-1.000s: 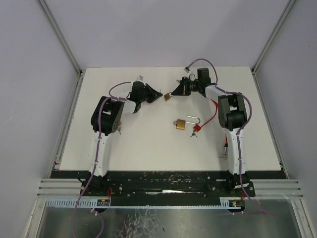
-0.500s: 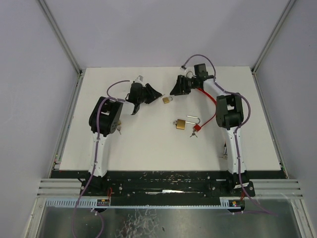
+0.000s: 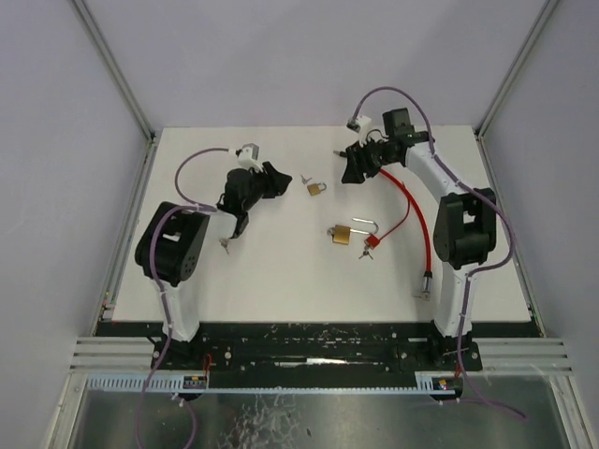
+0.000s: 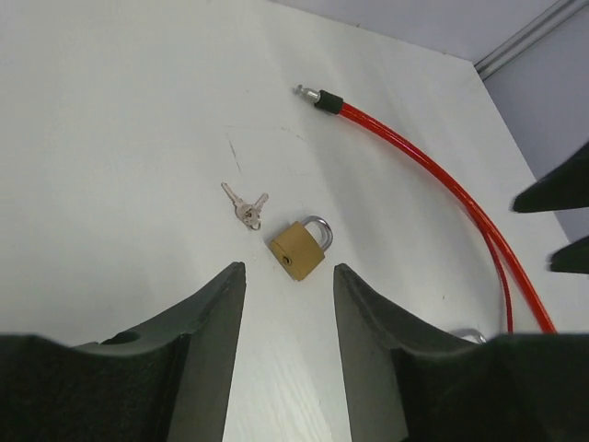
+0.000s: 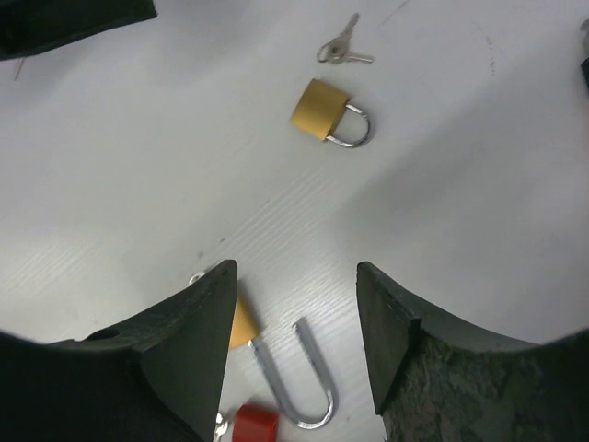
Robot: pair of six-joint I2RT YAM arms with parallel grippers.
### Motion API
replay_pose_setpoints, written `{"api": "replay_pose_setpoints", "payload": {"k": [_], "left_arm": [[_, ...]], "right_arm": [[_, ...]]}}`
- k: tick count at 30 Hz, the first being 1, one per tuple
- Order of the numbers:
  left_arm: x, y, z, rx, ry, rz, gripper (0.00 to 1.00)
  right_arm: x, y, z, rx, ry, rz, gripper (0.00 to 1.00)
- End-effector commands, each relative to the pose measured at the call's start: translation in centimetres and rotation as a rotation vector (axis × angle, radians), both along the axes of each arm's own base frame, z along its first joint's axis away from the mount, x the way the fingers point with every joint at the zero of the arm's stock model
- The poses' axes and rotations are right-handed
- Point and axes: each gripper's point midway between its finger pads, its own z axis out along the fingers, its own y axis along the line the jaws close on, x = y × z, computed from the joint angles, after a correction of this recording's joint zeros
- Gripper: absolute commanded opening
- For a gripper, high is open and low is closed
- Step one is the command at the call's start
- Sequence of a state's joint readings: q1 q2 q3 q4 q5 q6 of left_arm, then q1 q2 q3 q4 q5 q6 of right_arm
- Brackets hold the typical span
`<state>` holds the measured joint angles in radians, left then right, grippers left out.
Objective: Lock with the key
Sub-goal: Place the lock at the center of the board, then pick up the lock from the center of the board.
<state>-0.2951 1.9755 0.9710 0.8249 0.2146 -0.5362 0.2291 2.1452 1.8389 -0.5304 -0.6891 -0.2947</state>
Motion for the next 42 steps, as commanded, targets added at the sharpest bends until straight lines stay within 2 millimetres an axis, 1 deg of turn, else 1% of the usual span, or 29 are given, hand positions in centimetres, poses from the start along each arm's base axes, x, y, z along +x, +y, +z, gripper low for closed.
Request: {"api": "replay_pose_setpoints", "payload": {"k": [1,3,5,6,8,11,12,14,15,16,17,18,19,20,23,26,30,36,38,40,42], "left_arm": [[-2.1,1.0,6.8,0.119,-0.260,0.049,0.42],[-4.1,1.4,8.7,0.132,-0.288,0.055,0.42],[-5.9,1.9,9.9,0.148,-0.288,0.068,0.42],[-6.8,2.2,10.2,0.154,-0.278,0.068,0.42],[-8.5,3.0,10.4,0.158,-0.245,0.082,0.42],[-10.9,4.8,9.1,0.186,-0.157,0.120,0.43],[-11.8,5.3,8.3,0.202,-0.123,0.122,0.43],[-13.4,6.2,7.5,0.207,-0.083,0.139,0.44],[-14.2,6.7,6.8,0.212,-0.059,0.149,0.45],[-14.9,7.1,6.5,0.212,-0.043,0.154,0.47],[-15.6,7.5,5.9,0.210,-0.024,0.163,0.53],[-16.2,7.9,5.8,0.205,-0.021,0.178,0.60],[-16.7,8.3,5.4,0.200,-0.002,0.193,0.68],[-17.2,8.8,5.0,0.190,0.014,0.215,0.75],[-17.9,9.7,4.7,0.159,0.038,0.271,0.88],[-17.9,10.4,4.7,0.138,0.057,0.320,0.97],[-17.7,10.8,4.4,0.173,0.121,0.346,1.00],[-17.0,12.4,3.0,0.306,0.240,0.418,1.00],[-16.4,12.9,2.8,0.342,0.262,0.449,1.00],[-16.0,13.4,2.2,0.390,0.299,0.470,0.99],[-15.7,13.9,1.0,0.438,0.353,0.496,0.99]], "right_arm": [[-4.5,-1.2,7.7,-0.026,-0.203,0.101,0.61],[-7.0,-2.0,8.4,-0.049,-0.207,0.118,0.60],[-9.4,-2.9,8.9,-0.073,-0.212,0.127,0.60],[-10.6,-3.4,9.5,-0.077,-0.231,0.128,0.60],[-12.6,-4.1,10.0,-0.074,-0.260,0.127,0.61],[-15.5,-4.9,10.2,-0.037,-0.310,0.126,0.62],[-16.5,-5.1,9.8,-0.018,-0.315,0.129,0.63],[-18.0,-5.4,8.8,0.012,-0.314,0.123,0.64],[-18.9,-5.5,8.2,0.021,-0.306,0.124,0.64],[-19.6,-5.7,7.9,0.036,-0.307,0.135,0.64],[-20.0,-6.1,7.7,0.046,-0.317,0.135,0.65],[-20.1,-6.7,7.6,0.050,-0.327,0.111,0.65],[-20.1,-7.2,7.8,0.055,-0.342,0.095,0.66],[-20.1,-7.6,7.9,0.061,-0.353,0.083,0.66],[-20.3,-8.2,8.7,0.090,-0.387,0.068,0.66],[-20.8,-8.1,8.9,0.118,-0.401,0.083,0.71],[-21.2,-8.0,8.9,0.124,-0.420,0.095,0.74],[-21.8,-7.8,8.7,0.136,-0.435,0.116,0.75],[-21.9,-7.8,8.8,0.140,-0.440,0.122,0.74],[-22.1,-7.6,8.7,0.146,-0.441,0.130,0.75],[-22.2,-7.6,8.8,0.148,-0.442,0.134,0.75]]}}
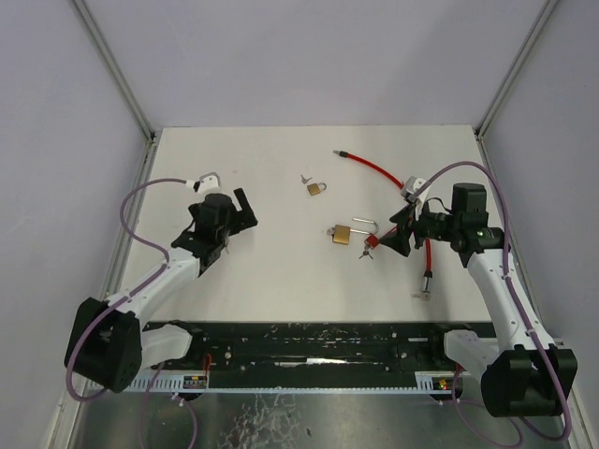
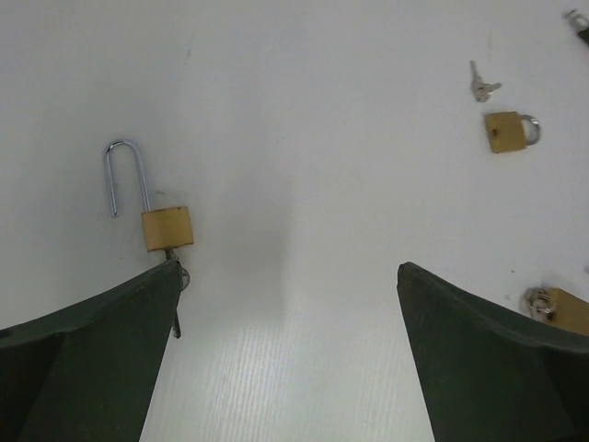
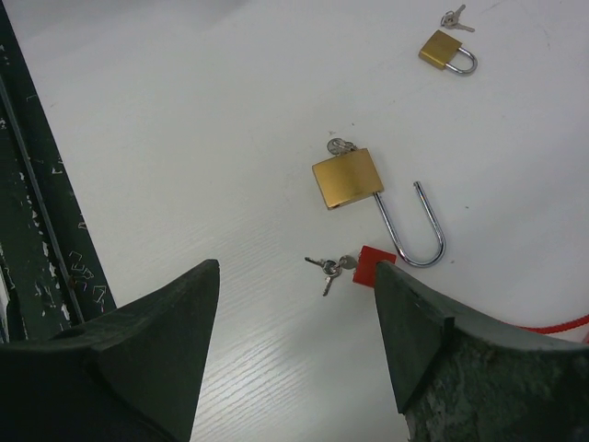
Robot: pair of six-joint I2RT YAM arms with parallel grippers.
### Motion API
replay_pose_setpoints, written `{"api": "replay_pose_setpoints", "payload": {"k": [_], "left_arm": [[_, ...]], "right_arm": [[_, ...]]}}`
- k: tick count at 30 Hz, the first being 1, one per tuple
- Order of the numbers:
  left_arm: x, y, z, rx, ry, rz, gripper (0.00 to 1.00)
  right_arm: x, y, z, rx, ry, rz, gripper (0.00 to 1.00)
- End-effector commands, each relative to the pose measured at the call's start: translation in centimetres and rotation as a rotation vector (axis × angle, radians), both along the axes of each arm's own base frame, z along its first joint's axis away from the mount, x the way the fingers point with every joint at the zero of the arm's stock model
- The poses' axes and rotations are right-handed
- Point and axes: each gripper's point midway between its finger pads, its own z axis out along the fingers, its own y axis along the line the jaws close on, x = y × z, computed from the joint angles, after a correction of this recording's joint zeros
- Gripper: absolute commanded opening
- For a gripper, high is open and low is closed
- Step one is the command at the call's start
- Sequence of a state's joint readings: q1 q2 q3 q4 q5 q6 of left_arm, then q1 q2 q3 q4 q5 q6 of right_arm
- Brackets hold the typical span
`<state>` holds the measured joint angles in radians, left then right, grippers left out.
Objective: Lock with the key
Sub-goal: Pick up the lock from the center of the board.
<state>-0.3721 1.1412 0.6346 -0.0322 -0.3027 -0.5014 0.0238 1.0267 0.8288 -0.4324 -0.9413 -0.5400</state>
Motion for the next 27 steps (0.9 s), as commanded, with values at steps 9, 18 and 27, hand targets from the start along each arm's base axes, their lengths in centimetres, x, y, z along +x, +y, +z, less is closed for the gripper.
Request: {"api": "replay_pose_setpoints", "payload": {"k": [9,18,27], "left_arm": [[1.4,3.8,-5.5,0.194,0.236,0.190,0.93],[2.7,4.8,-8.0,0.144,0.282,0.243,0.85],[3.2,5.5,-9.7,0.106,0.346,0.252,0.63]], "right_arm": [[0.2,0.3,0.5,0.016,-0.057,0.038,0.75],[0.4,0.2,-0.7,0.006,-0.026,0.041,0.75],[0.3,0.3,-1.1,0.006,-0.017,0.050,0.75]]}}
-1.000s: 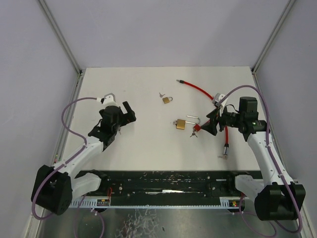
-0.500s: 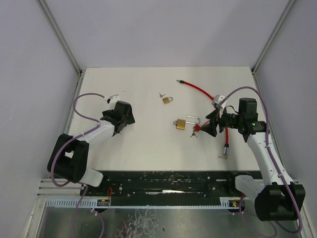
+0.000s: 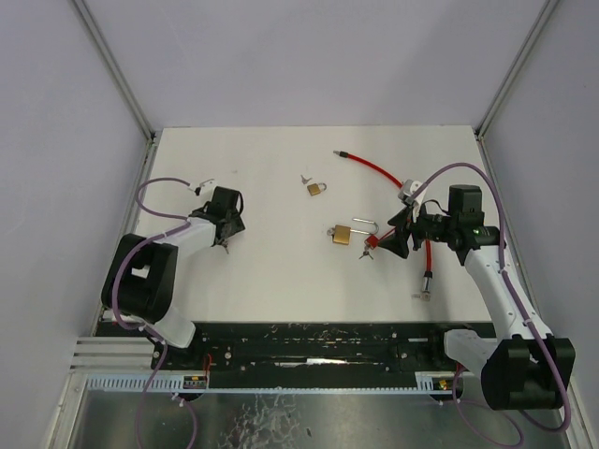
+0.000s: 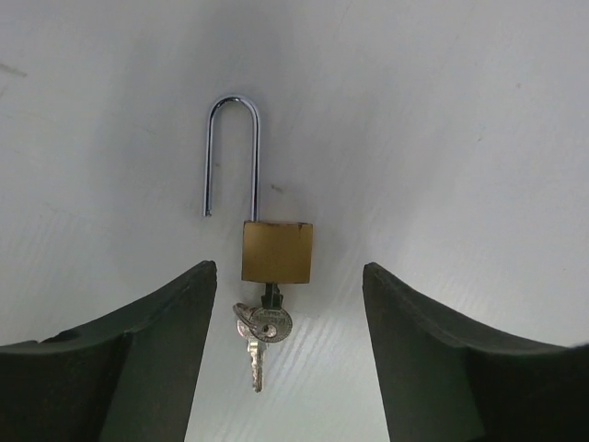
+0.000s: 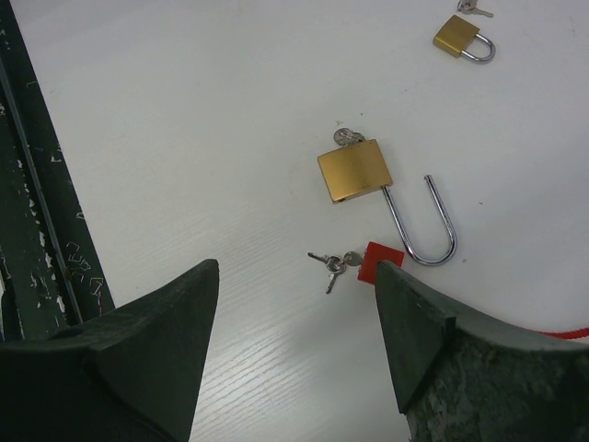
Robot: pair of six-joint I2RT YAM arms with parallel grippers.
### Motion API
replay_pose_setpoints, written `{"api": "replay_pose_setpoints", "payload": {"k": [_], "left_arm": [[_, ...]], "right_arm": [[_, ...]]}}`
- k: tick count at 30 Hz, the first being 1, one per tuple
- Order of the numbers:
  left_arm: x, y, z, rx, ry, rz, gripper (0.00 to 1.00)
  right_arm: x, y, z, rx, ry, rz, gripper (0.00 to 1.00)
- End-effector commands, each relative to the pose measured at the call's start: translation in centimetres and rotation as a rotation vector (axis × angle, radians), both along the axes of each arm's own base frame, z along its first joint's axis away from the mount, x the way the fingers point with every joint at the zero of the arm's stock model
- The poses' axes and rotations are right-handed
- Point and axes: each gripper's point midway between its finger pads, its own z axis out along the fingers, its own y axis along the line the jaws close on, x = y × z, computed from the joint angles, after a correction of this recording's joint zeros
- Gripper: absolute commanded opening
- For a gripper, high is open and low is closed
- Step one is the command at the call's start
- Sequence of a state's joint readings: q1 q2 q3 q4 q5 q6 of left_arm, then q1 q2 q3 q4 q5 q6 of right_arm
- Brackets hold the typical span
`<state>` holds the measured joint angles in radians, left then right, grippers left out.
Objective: Lock with the key
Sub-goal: Pick up the lock from the center of the board.
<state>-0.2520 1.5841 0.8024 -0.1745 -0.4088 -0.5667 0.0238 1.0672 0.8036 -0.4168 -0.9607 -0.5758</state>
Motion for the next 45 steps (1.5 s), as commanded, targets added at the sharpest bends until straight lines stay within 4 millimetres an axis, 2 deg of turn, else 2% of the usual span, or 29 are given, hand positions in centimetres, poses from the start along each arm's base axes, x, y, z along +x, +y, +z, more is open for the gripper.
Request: {"api": "replay_pose_setpoints", "payload": {"k": [1,6,15,29,35,45], "left_arm": [[1.5,-0.1,0.2,-0.043,-0.019,0.016,0.62],[1.8,0.1,-1.2,-0.070,0.023,0.011,0.54],[1.8,0.7,-1.9,-0.110,0.033,0.018,0.47],[1.6,0.9,-2.4,-0.103,0.063,0.039,0.44],[1.5,1.1,-2.7,-0.086,0.089,0.059,0.39],[1.1,0.2,-3.2,-0.069,0.117,0.017,0.40]], "right_arm": [[0.2,0.2,0.4,0.011,-0.035,0.023,0.75],[0.1,0.2,0.1,0.011,-0.021,0.031,0.75],[0.1,0.2,-0.1,0.008,-0.014,0.034,0.75],[0.1,0.2,-0.2,0.007,-0.010,0.032,0.75],[0.1,0.2,-0.2,0.008,-0.010,0.033,0.75],[0.1,0.2,0.0,0.011,-0.013,0.034,0.75]]}}
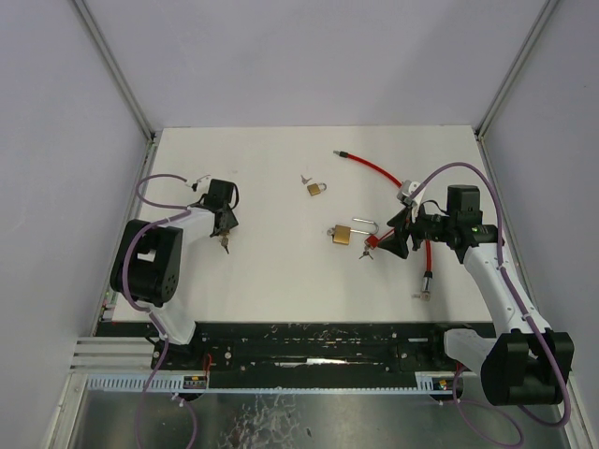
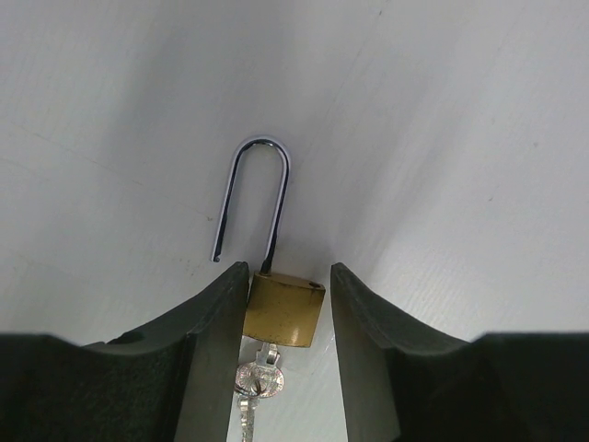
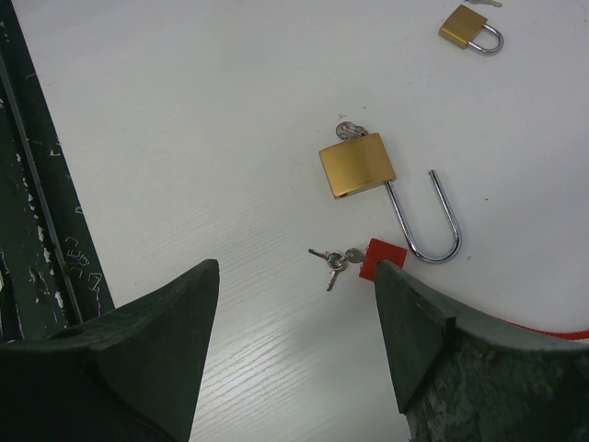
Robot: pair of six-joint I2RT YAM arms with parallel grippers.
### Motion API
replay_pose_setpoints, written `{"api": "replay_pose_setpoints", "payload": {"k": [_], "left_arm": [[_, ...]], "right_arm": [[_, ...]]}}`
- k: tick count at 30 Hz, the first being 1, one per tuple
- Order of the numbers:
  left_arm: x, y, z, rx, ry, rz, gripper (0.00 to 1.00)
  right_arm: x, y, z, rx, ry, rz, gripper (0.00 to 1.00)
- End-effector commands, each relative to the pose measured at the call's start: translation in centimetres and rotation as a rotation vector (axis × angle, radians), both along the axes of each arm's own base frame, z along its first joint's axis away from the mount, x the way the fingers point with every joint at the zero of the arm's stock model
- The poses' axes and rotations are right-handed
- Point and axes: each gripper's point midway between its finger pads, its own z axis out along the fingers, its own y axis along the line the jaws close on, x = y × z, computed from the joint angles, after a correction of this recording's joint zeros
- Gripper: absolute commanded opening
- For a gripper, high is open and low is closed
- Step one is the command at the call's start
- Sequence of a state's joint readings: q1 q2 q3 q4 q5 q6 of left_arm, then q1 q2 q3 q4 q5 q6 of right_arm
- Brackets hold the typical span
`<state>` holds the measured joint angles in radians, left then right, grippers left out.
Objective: Lock with the key
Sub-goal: Pick up the lock from the center of the board.
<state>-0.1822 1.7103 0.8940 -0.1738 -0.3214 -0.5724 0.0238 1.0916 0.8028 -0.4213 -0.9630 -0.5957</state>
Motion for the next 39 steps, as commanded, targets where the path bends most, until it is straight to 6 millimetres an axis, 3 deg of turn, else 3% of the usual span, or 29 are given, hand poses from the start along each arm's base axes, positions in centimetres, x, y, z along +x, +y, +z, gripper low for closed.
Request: {"api": "replay_pose_setpoints", "payload": {"k": [1,18,23,30,39], "left_arm": [[-1.2,-0.4,-1.6,-0.004,0.072,-0.014,0.40],[-1.6,-1.6,-2.6,0.008,0.121,-0.076,0.40],[-1.7,-1.9,-3.1,0.043,0.149,-0.087,0.35],[-1.4,-3.3,-1.7,0.071,0.102,-0.146,0.22],[-1.9,-7.2,1.4,0.000,-0.042,-0.322,0.09]], "right_arm": [[0.0,0.3,0.7,0.018,-0.028,0.025,0.75],[-0.2,0.3,0.8,0.023,-0.028,0.028,0.75],[-0.2,0.3,0.8,0.025,-0.029,0.029,0.75],[-0.3,0.5,1.0,0.031,-0.029,0.036,0.75],[-0.9,1.0,1.3,0.070,-0.022,0.068,0.74]]}}
